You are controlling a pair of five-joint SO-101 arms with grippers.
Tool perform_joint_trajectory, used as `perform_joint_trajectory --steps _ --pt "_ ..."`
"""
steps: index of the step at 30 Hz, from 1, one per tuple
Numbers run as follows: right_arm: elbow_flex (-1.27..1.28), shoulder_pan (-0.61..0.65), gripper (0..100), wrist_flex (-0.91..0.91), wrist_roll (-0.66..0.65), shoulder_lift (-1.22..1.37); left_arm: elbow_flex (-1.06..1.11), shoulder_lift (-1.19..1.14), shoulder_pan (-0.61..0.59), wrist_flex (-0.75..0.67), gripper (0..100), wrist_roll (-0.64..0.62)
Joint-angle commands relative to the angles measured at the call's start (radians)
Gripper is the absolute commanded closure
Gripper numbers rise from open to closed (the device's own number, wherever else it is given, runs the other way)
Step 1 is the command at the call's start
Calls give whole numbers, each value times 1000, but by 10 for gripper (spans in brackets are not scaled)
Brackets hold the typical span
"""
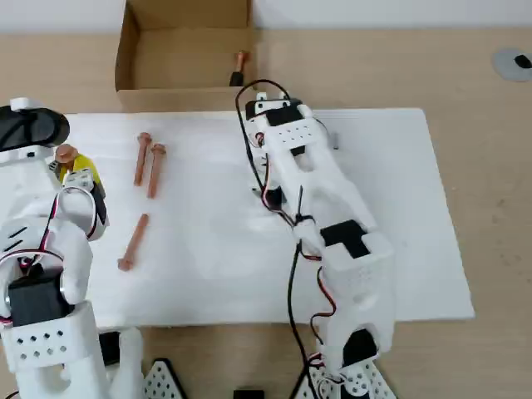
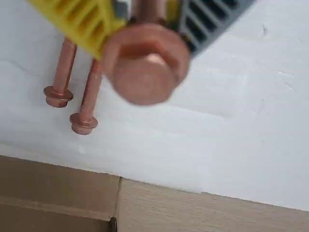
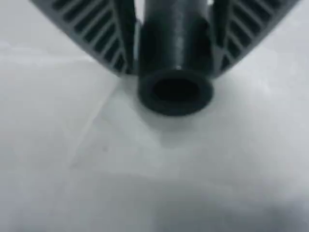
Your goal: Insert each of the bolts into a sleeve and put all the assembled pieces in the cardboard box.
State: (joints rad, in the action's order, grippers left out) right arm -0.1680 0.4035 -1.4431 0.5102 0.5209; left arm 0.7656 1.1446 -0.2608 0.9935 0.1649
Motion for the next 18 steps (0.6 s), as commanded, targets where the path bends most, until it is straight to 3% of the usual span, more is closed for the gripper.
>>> perform_joint_trajectory --steps 1,6,18 --pt "-44 -7 988 8 0 -47 -6 19 2 -3 991 5" --pt "-228 -5 988 -64 -5 -47 -12 19 2 -3 991 5" --pt "-978 -4 988 -296 -6 -41 -14 19 2 -3 991 35"
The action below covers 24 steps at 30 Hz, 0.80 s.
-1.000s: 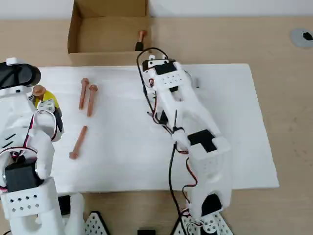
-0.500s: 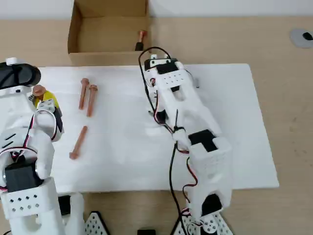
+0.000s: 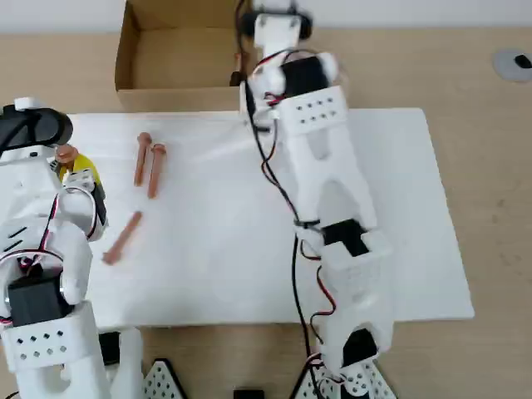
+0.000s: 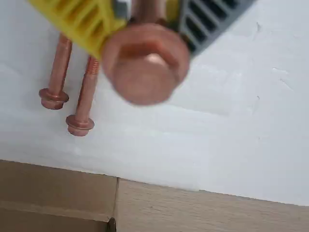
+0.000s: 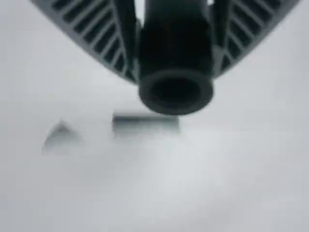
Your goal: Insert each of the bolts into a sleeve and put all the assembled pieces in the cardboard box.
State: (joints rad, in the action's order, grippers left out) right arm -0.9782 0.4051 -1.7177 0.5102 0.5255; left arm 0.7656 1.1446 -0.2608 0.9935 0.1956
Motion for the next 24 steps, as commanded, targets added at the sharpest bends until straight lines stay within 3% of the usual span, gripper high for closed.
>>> perform_joint_trajectory --steps 1,8,14,19,24 --pt "-191 -5 988 -32 -6 -45 -14 19 2 -3 991 5" --pt "-220 12 988 -68 -8 -50 -14 19 2 -3 991 5" --pt "-225 110 988 -69 -115 -53 -14 21 0 -6 991 -5" --pt "-225 220 988 -69 -170 -136 -49 28 0 -3 994 -91" --pt "-219 245 988 -69 -190 -269 -84 130 0 -8 994 -121"
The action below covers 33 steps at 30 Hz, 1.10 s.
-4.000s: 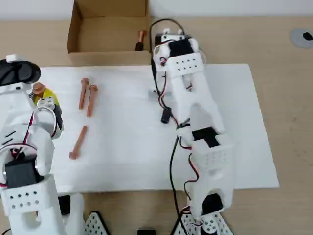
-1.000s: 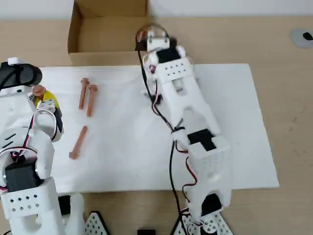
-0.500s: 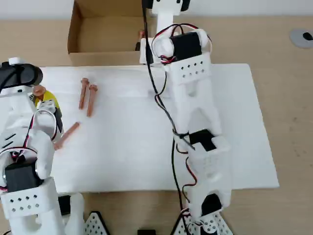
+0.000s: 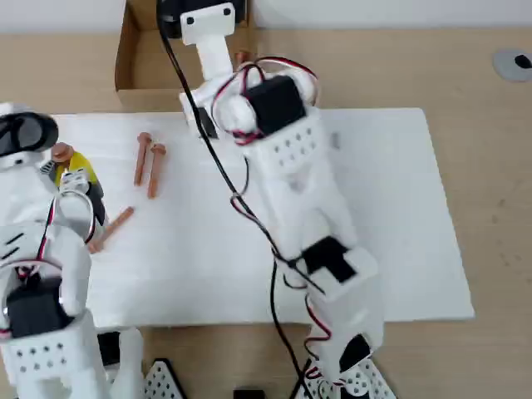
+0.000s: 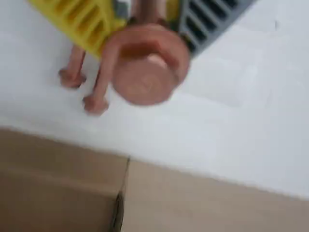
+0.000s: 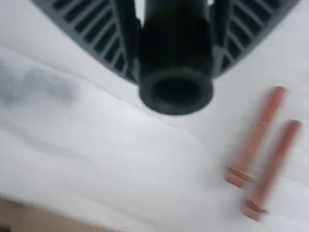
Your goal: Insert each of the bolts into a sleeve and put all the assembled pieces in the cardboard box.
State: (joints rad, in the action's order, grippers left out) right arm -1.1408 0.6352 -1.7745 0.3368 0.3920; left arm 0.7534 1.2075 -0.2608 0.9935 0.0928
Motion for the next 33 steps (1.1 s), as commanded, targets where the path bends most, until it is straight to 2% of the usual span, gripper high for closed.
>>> perform_joint_trajectory --steps 1,6,13,23,33 --pt "-53 13 988 -12 -23 -163 -69 96 2 -9 994 -21" --pt "88 13 988 -14 -52 -305 -29 242 8 -26 994 -21" --pt "618 101 988 43 -46 -564 166 398 8 -196 994 -21" --pt "1305 119 988 574 -46 -774 365 432 8 -388 993 -21" --pt "1701 206 989 1014 -52 -779 537 432 72 -591 994 -21"
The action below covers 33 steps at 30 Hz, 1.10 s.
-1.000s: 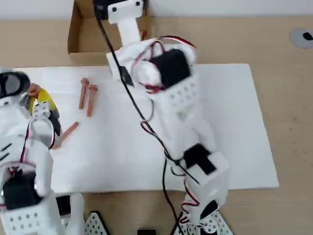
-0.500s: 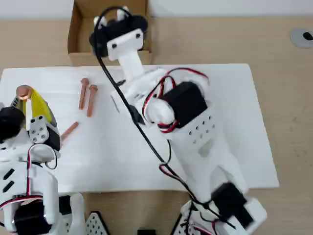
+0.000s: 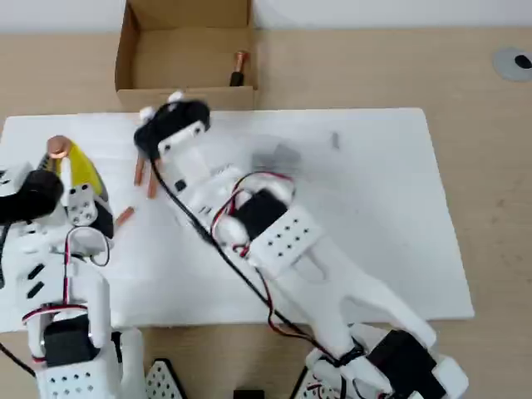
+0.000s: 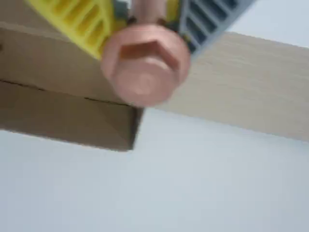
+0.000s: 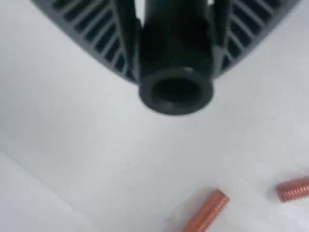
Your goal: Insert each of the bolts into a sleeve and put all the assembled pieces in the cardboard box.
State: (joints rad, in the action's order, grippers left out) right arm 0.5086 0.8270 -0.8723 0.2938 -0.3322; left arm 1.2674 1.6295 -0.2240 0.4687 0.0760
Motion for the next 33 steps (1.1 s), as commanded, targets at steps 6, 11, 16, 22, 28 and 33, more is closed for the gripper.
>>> perform_joint_trajectory --steps 6,11,16,22,28,33 --pt "124 15 989 258 -48 -51 71 10 54 -121 994 -40" --pt "182 12 989 399 -98 -51 64 10 54 -121 993 -233" --pt "209 1 989 417 -100 -54 58 8 54 -124 991 -284" --pt "216 -36 989 493 -100 -56 9 8 54 -124 990 -282" --pt "286 -79 989 736 -97 -56 -43 8 54 -126 990 -216" --pt "438 -73 989 918 -97 -61 -69 8 55 -126 990 -183"
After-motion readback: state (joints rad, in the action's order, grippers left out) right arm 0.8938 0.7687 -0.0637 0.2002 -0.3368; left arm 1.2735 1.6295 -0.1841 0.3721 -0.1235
